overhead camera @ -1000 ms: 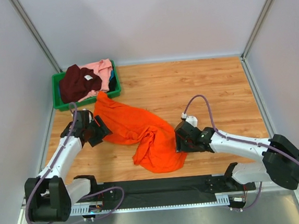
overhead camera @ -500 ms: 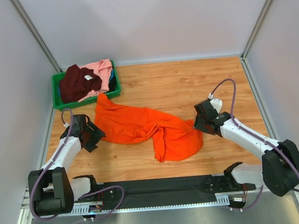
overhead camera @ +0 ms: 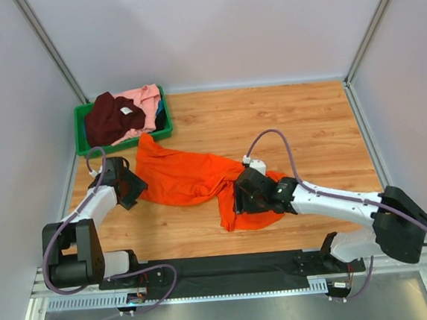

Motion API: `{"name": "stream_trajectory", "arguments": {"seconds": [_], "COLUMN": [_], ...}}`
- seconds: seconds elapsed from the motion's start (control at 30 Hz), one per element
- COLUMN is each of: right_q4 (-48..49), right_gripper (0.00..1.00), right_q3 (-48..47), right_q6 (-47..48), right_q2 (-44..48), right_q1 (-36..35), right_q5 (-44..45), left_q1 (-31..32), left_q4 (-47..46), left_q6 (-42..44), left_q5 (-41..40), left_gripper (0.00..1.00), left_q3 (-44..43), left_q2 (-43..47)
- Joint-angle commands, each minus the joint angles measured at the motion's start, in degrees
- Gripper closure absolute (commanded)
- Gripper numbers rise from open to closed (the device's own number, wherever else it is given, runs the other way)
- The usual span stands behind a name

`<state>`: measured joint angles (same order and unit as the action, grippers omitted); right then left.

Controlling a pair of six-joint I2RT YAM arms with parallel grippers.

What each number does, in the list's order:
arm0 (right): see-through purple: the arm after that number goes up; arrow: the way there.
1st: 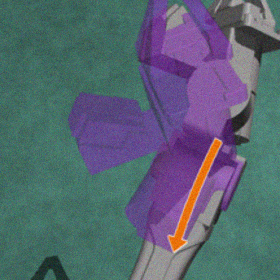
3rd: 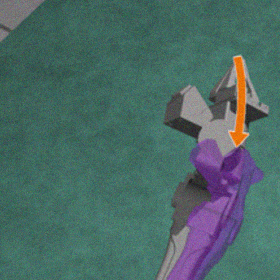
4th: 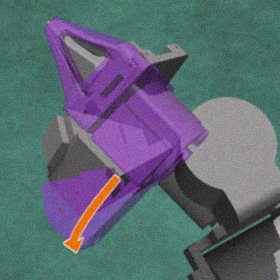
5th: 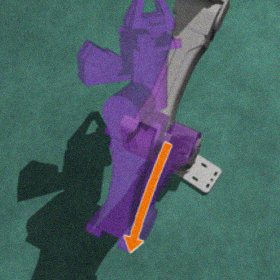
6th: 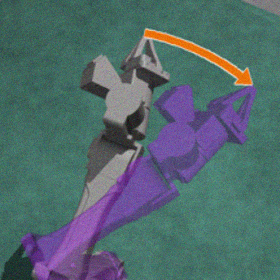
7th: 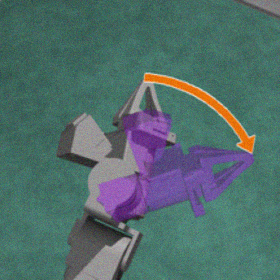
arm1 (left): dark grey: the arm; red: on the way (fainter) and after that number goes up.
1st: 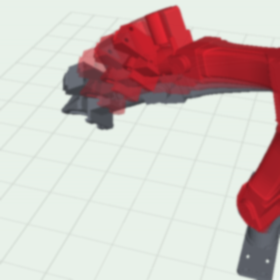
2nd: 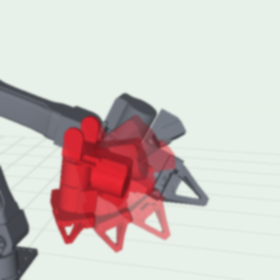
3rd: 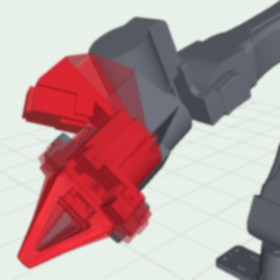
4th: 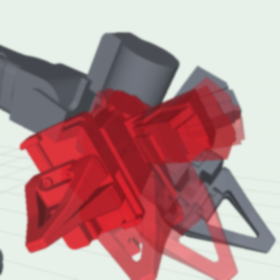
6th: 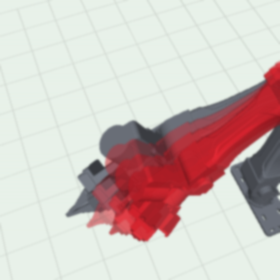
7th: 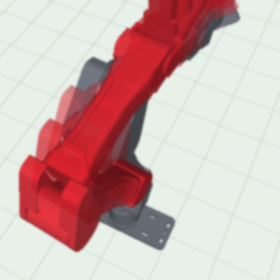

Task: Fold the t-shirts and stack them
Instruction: Flatten the tshirt out

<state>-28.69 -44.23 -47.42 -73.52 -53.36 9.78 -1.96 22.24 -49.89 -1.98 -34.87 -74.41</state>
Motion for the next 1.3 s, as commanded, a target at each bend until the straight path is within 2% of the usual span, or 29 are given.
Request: {"name": "stream_trajectory", "arguments": {"seconds": [0.0, 0.17, 0.27, 0.3, 0.37, 0.43, 0.47, 0.5, 0.53, 0.73, 0.87, 1.0, 1.27], "right_q4": [6.27, 7.41, 8.73, 8.65, 7.86, 6.46, 4.45, 2.86, -3.07, -26.39, -37.29, -40.66, -39.34], "right_gripper": [0.4, 0.41, 0.42, 0.43, 0.46, 0.58, 0.65, 0.88, 1.0, 1.0, 1.0, 1.0, 1.0], "right_q3": [0.55, -0.25, -0.16, -0.51, -0.68, -0.51, -0.33, -0.33, -1.38, -6.48, -9.47, -10.0, -10.52], "right_q6": [-1.89, -1.98, -2.24, -2.33, -2.41, -2.68, -2.77, -2.77, -3.46, -6.9, -7.95, -6.73, 0.92], "right_q2": [-3.55, -7.95, -10.59, -11.29, -13.05, -12.62, -11.83, -9.56, -7.97, 6.18, 12.42, 16.91, 17.35], "right_q1": [-4.27, -8.68, -9.48, -9.83, -10.27, -10.27, -10.27, -10.27, -10.36, -9.31, -5.71, -1.84, 9.23], "right_q5": [-1.52, 1.03, 1.21, 1.29, 1.82, 3.4, 4.19, 5.15, 8.29, 23.68, 27.48, 28.8, 25.9], "left_q1": [-0.15, -0.24, -0.15, -0.15, -0.15, -0.15, -0.15, -0.15, -0.15, 0.11, 0.46, 0.46, 0.46], "left_q4": [-3.08, -4.39, -5.01, -4.84, -4.31, -3.79, -3.0, -2.64, -1.51, 6.04, 10.8, 13.18, 14.67], "left_q6": [-0.65, 0.05, 0.76, 0.84, 1.11, 1.37, 1.37, 1.37, 1.55, 2.51, 3.57, 5.15, 7.08], "left_q5": [-0.13, -1.98, -0.93, -0.49, -0.13, 0.04, 0.22, 0.57, 0.75, 0.31, -0.13, -0.39, 0.22], "left_gripper": [0.32, 0.36, 0.57, 0.72, 0.83, 0.97, 1.0, 1.0, 1.0, 1.0, 1.0, 1.0, 1.0], "left_q3": [1.03, 1.47, 1.12, 0.95, 0.86, 0.77, 0.51, 0.42, 0.25, -3.35, -6.08, -7.23, -6.7], "left_q2": [-1.26, -1.44, -2.31, -2.4, -1.8, -0.74, 1.09, 2.16, 4.86, 16.39, 22.98, 25.37, 24.84]}}
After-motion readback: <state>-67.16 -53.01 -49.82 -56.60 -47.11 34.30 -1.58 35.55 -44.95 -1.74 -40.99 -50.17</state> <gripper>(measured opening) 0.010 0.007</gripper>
